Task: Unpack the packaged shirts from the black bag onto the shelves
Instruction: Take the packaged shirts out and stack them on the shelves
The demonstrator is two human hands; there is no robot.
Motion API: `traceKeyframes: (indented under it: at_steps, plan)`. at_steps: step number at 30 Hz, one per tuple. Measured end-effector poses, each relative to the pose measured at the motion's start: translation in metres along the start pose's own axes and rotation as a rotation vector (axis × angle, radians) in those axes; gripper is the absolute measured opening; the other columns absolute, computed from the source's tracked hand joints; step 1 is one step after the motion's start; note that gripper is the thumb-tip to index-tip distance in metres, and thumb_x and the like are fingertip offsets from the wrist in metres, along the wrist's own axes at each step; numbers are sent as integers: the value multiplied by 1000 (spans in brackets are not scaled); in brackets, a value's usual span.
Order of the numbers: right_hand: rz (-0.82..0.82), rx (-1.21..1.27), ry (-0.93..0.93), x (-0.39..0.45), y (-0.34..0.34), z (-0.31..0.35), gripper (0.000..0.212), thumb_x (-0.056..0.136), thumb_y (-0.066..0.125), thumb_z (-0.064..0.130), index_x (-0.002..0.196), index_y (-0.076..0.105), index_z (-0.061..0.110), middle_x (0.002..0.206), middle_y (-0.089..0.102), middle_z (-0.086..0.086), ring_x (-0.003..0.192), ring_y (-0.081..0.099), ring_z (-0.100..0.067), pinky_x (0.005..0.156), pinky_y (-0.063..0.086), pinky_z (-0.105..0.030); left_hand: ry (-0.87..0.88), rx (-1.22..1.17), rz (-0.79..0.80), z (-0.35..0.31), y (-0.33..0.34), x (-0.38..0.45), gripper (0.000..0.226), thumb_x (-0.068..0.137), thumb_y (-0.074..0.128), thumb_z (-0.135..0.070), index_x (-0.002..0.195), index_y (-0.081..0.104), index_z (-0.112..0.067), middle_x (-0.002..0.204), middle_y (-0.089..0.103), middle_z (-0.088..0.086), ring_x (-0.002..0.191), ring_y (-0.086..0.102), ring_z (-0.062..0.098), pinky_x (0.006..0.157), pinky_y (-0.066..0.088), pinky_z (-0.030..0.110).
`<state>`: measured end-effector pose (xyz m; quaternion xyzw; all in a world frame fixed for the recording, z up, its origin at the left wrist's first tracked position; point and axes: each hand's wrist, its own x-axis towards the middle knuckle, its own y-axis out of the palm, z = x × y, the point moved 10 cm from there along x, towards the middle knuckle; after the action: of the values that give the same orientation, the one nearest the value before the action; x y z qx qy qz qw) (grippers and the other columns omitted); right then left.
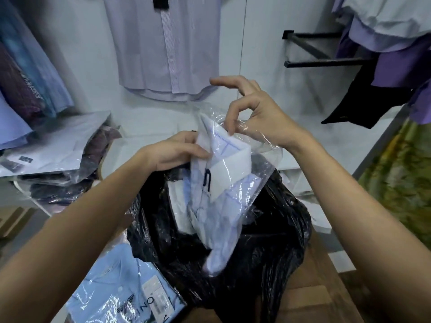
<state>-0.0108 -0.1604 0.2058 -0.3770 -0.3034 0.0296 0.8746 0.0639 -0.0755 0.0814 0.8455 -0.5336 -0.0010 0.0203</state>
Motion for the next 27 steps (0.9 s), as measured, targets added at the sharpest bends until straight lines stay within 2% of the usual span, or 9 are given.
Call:
traceKeyframes:
  at_steps: [2,5,9,11,13,16,19,23,27]
  plan:
    - [25,81,23,-2,-2,-10,22,86,77,14,70,70,27,139,57,-2,126,55,-10,108,39,-25,14,-34,-90,6,-19,-5,48,48,100,-34,88,82,-13,91,79,4,82,76,14,79,59,26]
    - [29,249,149,-4,-4,-27,20,95,66,-3,88,73,14,115,70,1,100,68,-2,90,51,-19,103,-136,-236,-1,-45,-14,51,50,100,-36,92,82,-14,95,79,6,84,76,17,78,61,30]
    - [78,751,535,-19,19,-67,38,104,49,45,139,56,32,124,65,-6,97,68,-18,73,60,-32,262,-216,-531,-21,-74,-32,38,71,86,-19,106,72,-12,97,79,6,89,76,19,79,61,35]
    - [180,897,588,-28,38,-79,61,94,44,70,138,58,29,123,66,-10,105,65,-31,86,59,-46,302,-210,-681,-30,-86,-45,24,89,69,-5,113,66,-10,99,78,5,93,75,20,83,61,37]
    - [174,938,512,-30,47,-88,77,81,60,78,139,55,29,127,68,-8,111,65,-30,99,53,-50,330,-225,-791,-35,-100,-57,26,95,64,-3,122,62,-6,105,77,8,98,74,22,86,59,39]
    - [119,862,462,-24,62,-96,78,76,84,47,143,49,31,136,65,-5,121,63,-25,104,51,-40,331,-266,-891,-38,-111,-74,45,97,66,-9,138,52,0,115,72,10,102,72,21,88,59,37]
    - [28,666,493,-7,82,-104,47,89,76,9,131,59,20,125,73,-4,119,68,-22,106,53,-43,309,-261,-944,-40,-112,-89,45,99,64,-15,140,51,-2,113,73,6,100,73,17,84,59,33]
    - [-27,622,478,12,116,-98,30,95,69,5,121,64,17,118,74,0,111,71,-16,102,55,-42,279,-109,-1036,-45,-127,-127,36,101,63,-26,134,54,-15,124,72,6,110,72,21,87,60,40]
    - [51,726,485,17,177,-77,37,94,69,4,123,61,25,123,72,1,115,69,-15,100,56,-37,129,77,-1152,-32,-142,-190,41,98,67,-18,127,38,-19,111,64,1,76,73,6,62,59,29]
